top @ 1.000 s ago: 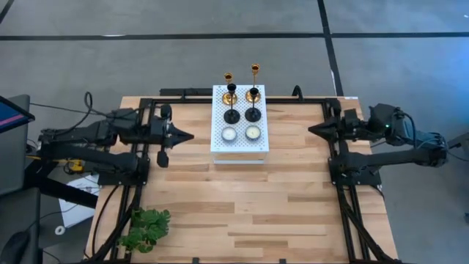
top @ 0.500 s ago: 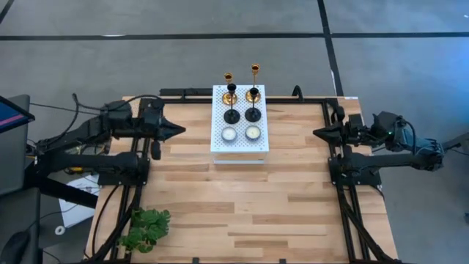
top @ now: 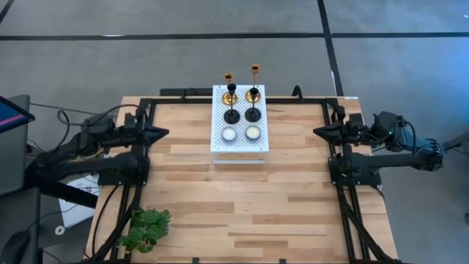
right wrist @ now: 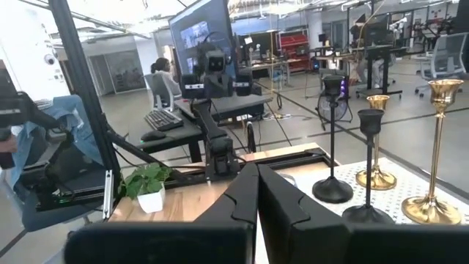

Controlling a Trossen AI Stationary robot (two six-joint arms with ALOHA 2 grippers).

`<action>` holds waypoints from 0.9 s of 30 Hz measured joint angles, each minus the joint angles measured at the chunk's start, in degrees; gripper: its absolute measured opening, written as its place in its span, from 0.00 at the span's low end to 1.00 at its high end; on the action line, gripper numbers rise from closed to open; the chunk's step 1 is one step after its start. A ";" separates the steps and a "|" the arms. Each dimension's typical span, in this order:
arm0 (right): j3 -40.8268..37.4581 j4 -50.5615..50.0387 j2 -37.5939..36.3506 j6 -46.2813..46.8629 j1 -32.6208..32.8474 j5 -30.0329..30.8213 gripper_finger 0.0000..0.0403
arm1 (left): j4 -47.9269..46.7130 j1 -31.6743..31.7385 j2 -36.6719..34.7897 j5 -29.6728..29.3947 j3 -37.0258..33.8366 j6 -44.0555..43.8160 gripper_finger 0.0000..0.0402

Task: Pick & Place candle stick holders
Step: Return to Home Position

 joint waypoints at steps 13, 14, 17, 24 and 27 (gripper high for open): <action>0.00 0.09 0.00 1.55 0.00 0.88 0.00 | 6.00 0.00 -8.92 -2.27 -10.78 -0.07 0.01; 0.00 0.09 -0.01 1.55 0.00 1.37 0.00 | 6.73 0.00 -8.89 -2.38 -11.47 -0.08 0.01; 0.00 0.09 -0.02 1.55 0.00 1.86 0.00 | 8.83 -0.01 -8.54 -3.09 -13.84 -0.07 0.01; -0.92 1.47 -0.02 2.58 0.00 1.99 0.00 | 18.88 -0.02 -8.64 -3.49 -21.47 -0.24 0.01; -2.13 1.83 0.00 2.57 0.00 1.98 0.00 | 21.33 -0.03 -8.60 -3.48 -24.55 -1.08 0.01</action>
